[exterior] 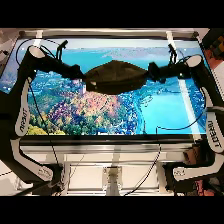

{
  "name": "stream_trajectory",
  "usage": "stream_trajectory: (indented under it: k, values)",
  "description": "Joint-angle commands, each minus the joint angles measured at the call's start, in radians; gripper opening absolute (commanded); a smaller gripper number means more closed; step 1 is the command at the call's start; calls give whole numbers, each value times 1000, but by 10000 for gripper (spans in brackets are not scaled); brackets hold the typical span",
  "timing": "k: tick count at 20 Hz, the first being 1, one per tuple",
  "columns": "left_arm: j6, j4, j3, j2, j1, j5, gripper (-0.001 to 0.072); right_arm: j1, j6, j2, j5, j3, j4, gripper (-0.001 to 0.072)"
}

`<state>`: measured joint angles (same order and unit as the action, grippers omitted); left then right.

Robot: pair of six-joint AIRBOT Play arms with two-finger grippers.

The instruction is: Fold the clothes and pants, and hang the long-sleeved shirts on hangers.

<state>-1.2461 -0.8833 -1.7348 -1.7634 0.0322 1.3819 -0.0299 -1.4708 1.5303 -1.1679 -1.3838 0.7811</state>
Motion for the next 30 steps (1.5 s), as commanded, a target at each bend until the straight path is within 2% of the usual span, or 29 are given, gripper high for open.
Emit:
stream_trajectory:
  k: [1, 6, 9, 12, 13, 14, 15, 17, 21, 25, 28, 30]
  values:
    - [-35, -130, 142, 69, 17, 48, 20, 2, 11, -119, -52, 218, 16, 30]
    - [-41, -194, 358, 183, 24, 82, 21, 2, 6, -229, -114, 436, 44, 31]
    - [-42, -193, 426, 225, 24, 94, 22, 2, -11, -234, -165, 476, 68, 32]
    - [-41, -163, 427, 226, 35, 172, 31, 2, -13, -234, -143, 476, 63, 48]
    - [-41, -150, 427, 226, 39, 184, 38, 2, -18, -234, -126, 471, 64, 127]
    - [-42, -147, 427, 226, 43, 190, 54, 1, -20, -234, -110, 461, 64, 280]
    - [-41, -142, 427, 226, 49, 191, 114, 2, -19, -234, -99, 447, 64, 367]
    - [-51, -118, 427, 226, 55, 200, 432, 1, -19, -234, -97, 403, 64, 404]
    - [-53, -107, 427, 227, 55, 232, 430, 2, -19, -234, -96, 298, 65, 412]
    - [-66, -118, 427, 227, 53, 325, 430, 2, -19, -233, -97, 239, 64, 410]
    - [-92, -241, 427, 227, 53, 314, 430, 2, -18, -233, -96, 235, 65, 411]
    - [-150, -375, 427, 229, 49, 269, 427, 2, -14, -233, -97, 235, 66, 409]
